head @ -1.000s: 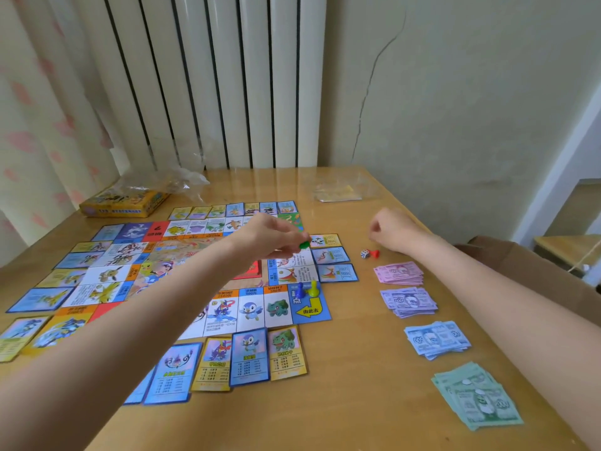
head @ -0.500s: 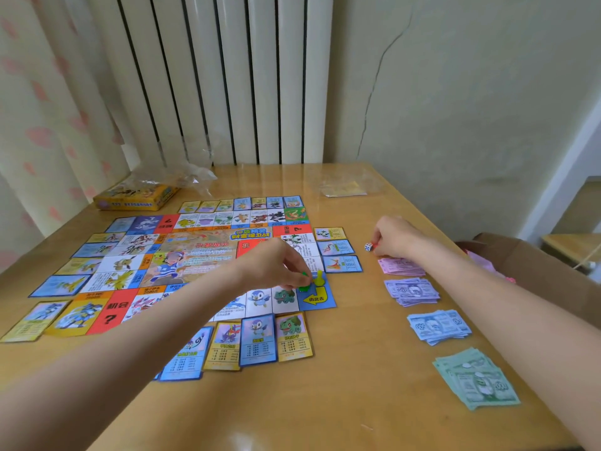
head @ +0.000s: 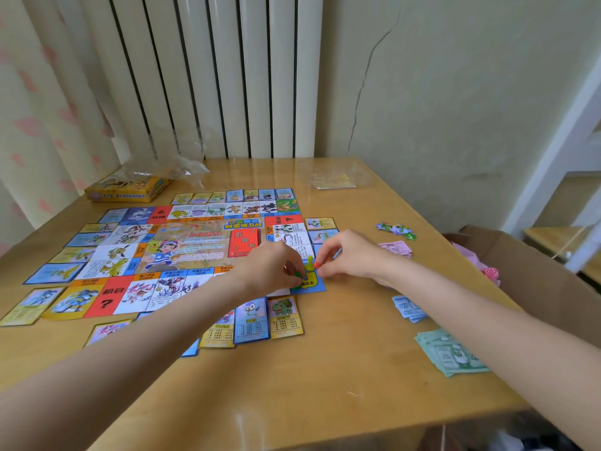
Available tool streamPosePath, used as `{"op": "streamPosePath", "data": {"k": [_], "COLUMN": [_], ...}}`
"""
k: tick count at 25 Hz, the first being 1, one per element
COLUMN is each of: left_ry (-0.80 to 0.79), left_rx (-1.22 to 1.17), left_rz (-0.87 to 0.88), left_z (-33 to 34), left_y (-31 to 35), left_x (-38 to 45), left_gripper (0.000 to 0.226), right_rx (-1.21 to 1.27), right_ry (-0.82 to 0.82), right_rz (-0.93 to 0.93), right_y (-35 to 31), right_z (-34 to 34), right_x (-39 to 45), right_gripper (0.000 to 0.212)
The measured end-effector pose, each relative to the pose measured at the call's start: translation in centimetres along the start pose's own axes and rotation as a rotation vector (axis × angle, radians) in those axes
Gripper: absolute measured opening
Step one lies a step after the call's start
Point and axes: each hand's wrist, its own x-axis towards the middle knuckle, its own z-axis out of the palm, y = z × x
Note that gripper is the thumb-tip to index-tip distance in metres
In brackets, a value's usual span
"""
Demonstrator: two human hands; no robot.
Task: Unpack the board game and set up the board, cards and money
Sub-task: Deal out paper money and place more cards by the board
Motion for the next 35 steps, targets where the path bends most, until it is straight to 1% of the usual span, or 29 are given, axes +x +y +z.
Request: {"op": "streamPosePath", "data": {"k": [2, 4, 8, 10, 11, 12, 13, 14, 15, 16, 17, 18, 20, 22, 24, 26, 28, 29, 31, 35], "left_ry": [0.029, 0.039, 0.048, 0.041, 0.051, 0.078, 0.114, 0.152, 0.183, 0.201, 0.210, 0.212, 0.202, 0.182, 0.170, 0.172, 0.171, 0.175, 0.188, 0.204], "left_rx": [0.020, 0.027, 0.024, 0.020, 0.004, -0.017, -0.036, -0.050, -0.055, -0.054, -0.051, -0.046, -0.040, -0.035, -0.046, -0.077, -0.108, -0.118, -0.126, -0.122], "left_rz": [0.003, 0.009, 0.023, 0.035, 0.039, 0.037, 0.029, 0.015, 0.002, -0.012, -0.027, -0.040, -0.051, -0.047, -0.042, -0.038, -0.024, -0.020, -0.020, -0.036], "left_z": [0.2, 0.4, 0.7, 0.3, -0.1, -0.6, -1.2, -1.7, -2.0, -2.2, -2.2, -2.1, -1.9, -1.7, -1.5, -1.4, -1.3, -1.3, -1.3, -1.3], "left_y": [0.0, -0.1, -0.1, -0.2, -0.3, -0.3, -0.4, -0.5, -0.7, -0.8, -1.0, -1.1, -1.4, -1.5, -1.5, -1.5, -1.3, -1.2, -1.0, -1.6], "left_x": [-0.1, 0.1, 0.4, 0.3, 0.3, 0.3, 0.4, 0.6, 0.8, 1.0, 1.1, 1.2, 1.4, 1.4, 1.4, 1.3, 1.2, 1.1, 0.8, 0.6], "left_gripper": [0.020, 0.020, 0.020, 0.020, 0.019, 0.019, 0.018, 0.017, 0.016, 0.016, 0.017, 0.019, 0.021, 0.021, 0.020, 0.017, 0.013, 0.012, 0.009, 0.011], "right_rx": [0.059, 0.069, -0.060, -0.159, -0.159, -0.126, -0.101, -0.139, -0.254, -0.390, -0.501, -0.578, -0.644, -0.630, -0.501, -0.336, -0.255, -0.254, -0.308, -0.424], "right_ry": [-0.013, -0.040, -0.057, -0.078, -0.088, -0.072, -0.016, 0.075, 0.176, 0.247, 0.272, 0.251, 0.205, 0.232, 0.252, 0.151, 0.009, -0.041, -0.091, -0.104], "right_rz": [0.014, 0.021, -0.036, -0.049, -0.044, -0.032, -0.020, -0.010, 0.004, 0.024, 0.051, 0.085, 0.118, 0.095, 0.022, -0.086, -0.184, -0.215, -0.246, -0.273], "right_y": [0.5, 0.8, 0.8, 0.4, 0.3, 0.1, 0.1, 0.4, 1.0, 1.8, 2.7, 3.5, 4.7, 4.4, 3.1, 0.9, -1.1, -1.7, -2.3, -2.6], "right_z": [0.6, 1.0, 1.5, 1.1, 0.4, -0.5, -1.6, -2.7, -3.6, -4.2, -4.4, -4.2, -3.5, -3.5, -4.0, -4.3, -3.7, -3.3, -2.3, -1.4], "right_x": [0.2, 0.5, 1.0, 0.9, 0.9, 1.1, 1.5, 2.3, 3.3, 4.2, 5.0, 5.5, 6.0, 6.0, 5.5, 4.4, 3.2, 2.9, 2.7, 2.8], "right_gripper": [0.013, 0.016, 0.022, 0.020, 0.019, 0.019, 0.018, 0.013, 0.012, 0.017, 0.023, 0.029, 0.034, 0.025, 0.012, 0.010, 0.010, 0.012, 0.012, 0.013]}}
